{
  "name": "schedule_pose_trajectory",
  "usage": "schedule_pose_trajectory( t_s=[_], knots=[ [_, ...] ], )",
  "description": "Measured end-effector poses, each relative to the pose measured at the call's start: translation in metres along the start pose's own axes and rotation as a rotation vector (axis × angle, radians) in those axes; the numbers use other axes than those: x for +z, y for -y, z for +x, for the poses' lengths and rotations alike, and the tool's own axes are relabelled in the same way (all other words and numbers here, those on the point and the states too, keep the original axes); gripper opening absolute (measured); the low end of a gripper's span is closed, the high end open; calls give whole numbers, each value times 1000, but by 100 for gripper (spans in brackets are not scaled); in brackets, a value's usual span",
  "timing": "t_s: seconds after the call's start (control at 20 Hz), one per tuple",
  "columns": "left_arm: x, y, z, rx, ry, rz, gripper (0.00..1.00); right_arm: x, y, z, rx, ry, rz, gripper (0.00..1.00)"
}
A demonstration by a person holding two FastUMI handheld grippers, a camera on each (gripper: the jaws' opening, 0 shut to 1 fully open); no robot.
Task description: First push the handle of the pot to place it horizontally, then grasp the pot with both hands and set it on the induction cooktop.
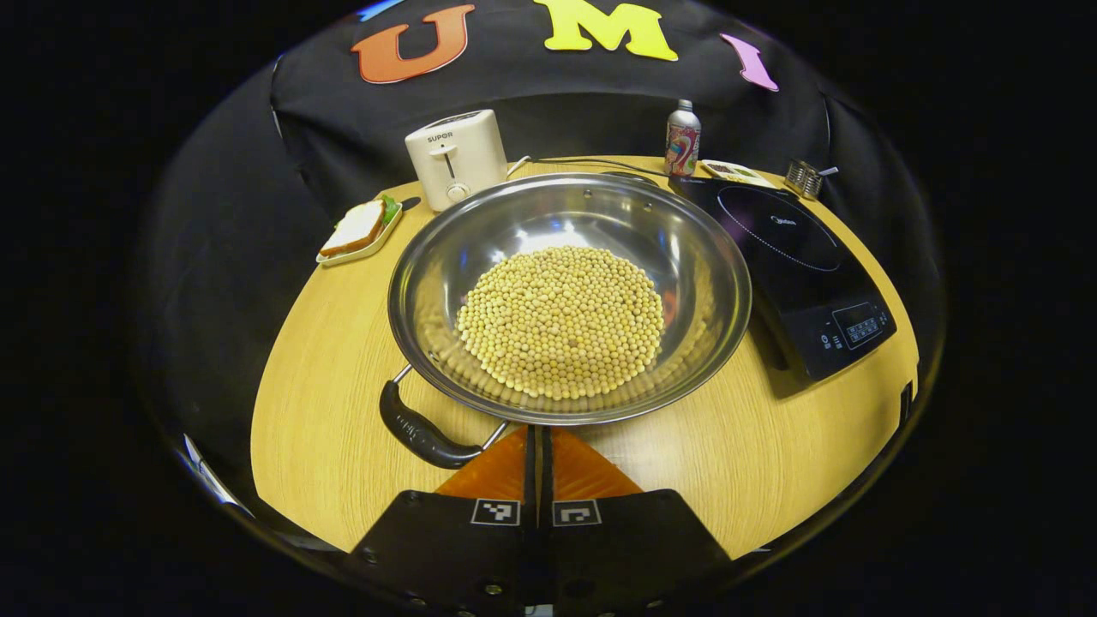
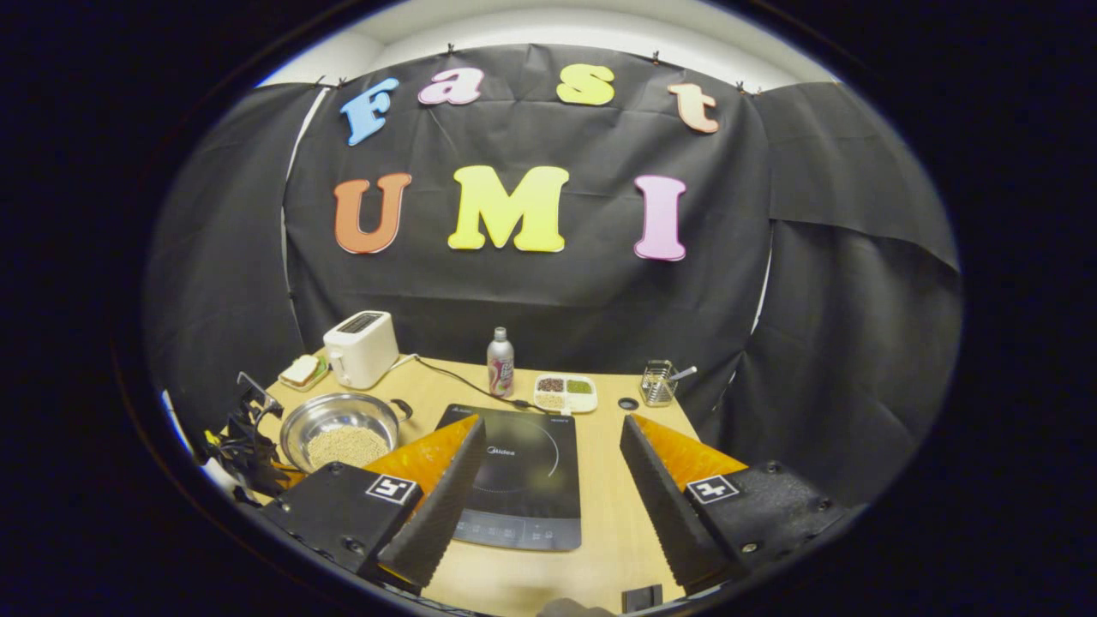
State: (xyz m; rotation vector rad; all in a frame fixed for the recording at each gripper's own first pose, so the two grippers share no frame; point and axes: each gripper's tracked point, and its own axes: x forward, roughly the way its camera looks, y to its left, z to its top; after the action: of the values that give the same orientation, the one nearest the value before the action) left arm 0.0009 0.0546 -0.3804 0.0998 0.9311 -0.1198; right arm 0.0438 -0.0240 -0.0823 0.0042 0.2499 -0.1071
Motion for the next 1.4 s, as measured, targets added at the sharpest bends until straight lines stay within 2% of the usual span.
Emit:
schedule_pose_trajectory(
  t_s=[0.05, 0.1, 0.15, 0.2, 0.25, 0.3, 0.35, 0.4, 0.45, 0.5, 0.55, 0.6, 0.85, 0.9, 0.95, 1.05, 1.2, 1.25, 1.3, 1.35, 1.4],
  knots=[
    [0, 0, 0, 2, -1, 1, 0, 0, 0, 0, 1, -1, 0, 97],
    [0, -2, 0, 5, -2, 2, 0, 0, -1, 0, 1, 0, 1, 97],
    [1, -3, 0, 7, -2, 5, 10, 1, -1, 1, 3, 0, 1, 99],
    [1, -4, 1, 11, -4, 8, 0, 0, -1, 1, 2, 0, 1, 99],
    [1, -6, 1, 13, -3, 9, 10, 1, -2, 1, 4, -1, 1, 99],
    [2, -7, 3, 13, -5, 9, 10, 0, -2, 2, 4, 0, 2, 97],
    [4, -9, 5, 14, -7, 12, 10, 1, -2, 1, 5, 0, 3, 99],
    [6, -11, 7, 19, -7, 17, 0, 0, -2, 1, 6, 0, 5, 99],
    [6, -14, 9, 26, -11, 21, 0, 0, -2, 1, 8, 1, 7, 99],
    [6, -16, 9, 30, -10, 23, 10, 0, -2, 0, 8, 2, 7, 99],
    [6, -18, 10, 33, -11, 26, 0, 0, -2, 0, 8, 2, 6, 99],
    [6, -21, 11, 38, -11, 27, 10, 0, -2, -1, 8, 2, 7, 99],
    [13, -34, 22, 56, -15, 21, 10, 1, 0, -1, 4, 3, 3, 97],
    [12, -37, 24, 56, -18, 14, 0, 0, -1, -2, 5, 1, 1, 99],
    [13, -40, 26, 56, -21, 8, 10, 1, -1, -2, 4, 3, -1, 97],
    [15, -45, 29, 63, -25, 3, 10, 2, -3, -2, 4, 2, -2, 99],
    [20, -53, 36, 74, -28, 4, 10, 3, -4, -1, 6, 3, -7, 97],
    [22, -57, 39, 75, -29, -2, 0, 4, -6, 0, 7, 2, -7, 97],
    [24, -60, 41, 80, -30, -6, 0, 3, -6, 1, 9, 0, -9, 97],
    [27, -64, 44, 89, -32, -9, 10, 4, -7, 2, 9, -1, -11, 97],
    [26, -68, 44, 95, -34, -13, 10, 4, -8, 3, 11, -1, -13, 97]
  ],
)
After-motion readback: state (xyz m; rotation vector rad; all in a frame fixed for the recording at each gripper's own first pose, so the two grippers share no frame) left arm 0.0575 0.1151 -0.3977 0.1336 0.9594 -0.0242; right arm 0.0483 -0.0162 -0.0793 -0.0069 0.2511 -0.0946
